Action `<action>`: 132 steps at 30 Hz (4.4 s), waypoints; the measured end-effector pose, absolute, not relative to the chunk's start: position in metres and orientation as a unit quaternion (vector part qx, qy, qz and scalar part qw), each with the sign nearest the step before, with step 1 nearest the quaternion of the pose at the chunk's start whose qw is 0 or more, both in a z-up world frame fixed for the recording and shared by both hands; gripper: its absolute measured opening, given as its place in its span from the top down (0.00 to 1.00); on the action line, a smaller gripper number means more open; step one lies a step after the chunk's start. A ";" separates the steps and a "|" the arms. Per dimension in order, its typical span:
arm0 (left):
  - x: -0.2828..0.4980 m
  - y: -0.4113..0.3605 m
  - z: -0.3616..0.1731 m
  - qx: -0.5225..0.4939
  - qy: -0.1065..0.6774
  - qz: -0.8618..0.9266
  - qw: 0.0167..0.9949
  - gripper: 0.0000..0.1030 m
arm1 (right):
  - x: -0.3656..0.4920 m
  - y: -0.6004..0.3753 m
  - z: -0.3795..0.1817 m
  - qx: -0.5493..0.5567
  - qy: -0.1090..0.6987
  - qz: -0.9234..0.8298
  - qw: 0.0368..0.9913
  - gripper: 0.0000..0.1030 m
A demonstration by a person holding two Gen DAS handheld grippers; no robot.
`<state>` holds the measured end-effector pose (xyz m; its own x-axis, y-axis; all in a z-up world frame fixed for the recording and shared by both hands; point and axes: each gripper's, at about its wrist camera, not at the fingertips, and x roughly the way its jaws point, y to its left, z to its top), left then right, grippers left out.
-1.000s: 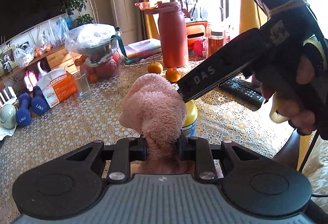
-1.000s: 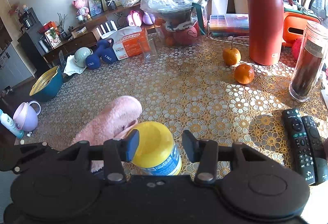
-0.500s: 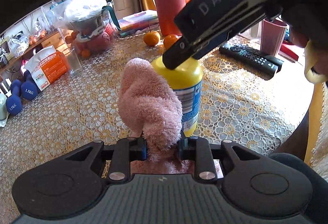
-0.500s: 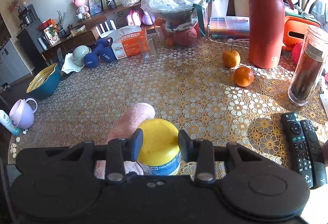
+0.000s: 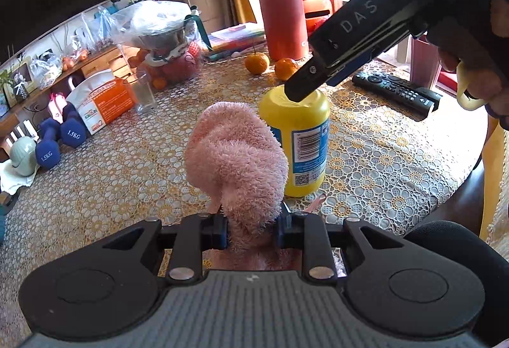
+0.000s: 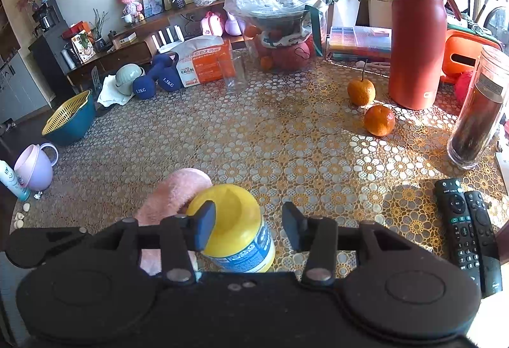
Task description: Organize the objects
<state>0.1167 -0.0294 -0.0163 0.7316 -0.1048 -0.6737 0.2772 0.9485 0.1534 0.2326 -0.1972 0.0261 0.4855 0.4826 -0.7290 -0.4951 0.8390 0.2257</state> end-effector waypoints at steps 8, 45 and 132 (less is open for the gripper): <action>0.111 -0.006 -0.014 0.108 0.354 -0.068 0.927 0.76 | 0.229 -0.185 0.027 -0.031 0.417 0.294 0.860 0.35; 0.136 -0.048 -0.024 0.136 0.362 -0.121 0.914 0.76 | 0.234 -0.196 0.025 -0.017 0.411 0.286 0.866 0.72; 0.102 -0.008 0.005 0.050 0.340 -0.055 0.938 0.35 | 0.166 -0.220 0.040 0.001 0.330 0.280 0.901 0.43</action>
<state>0.1021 -0.0082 0.0052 0.7634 -0.0684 -0.6423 0.1370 0.9889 0.0575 0.1656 -0.2196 0.0399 0.6251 0.5057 -0.5946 -0.5048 0.8429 0.1862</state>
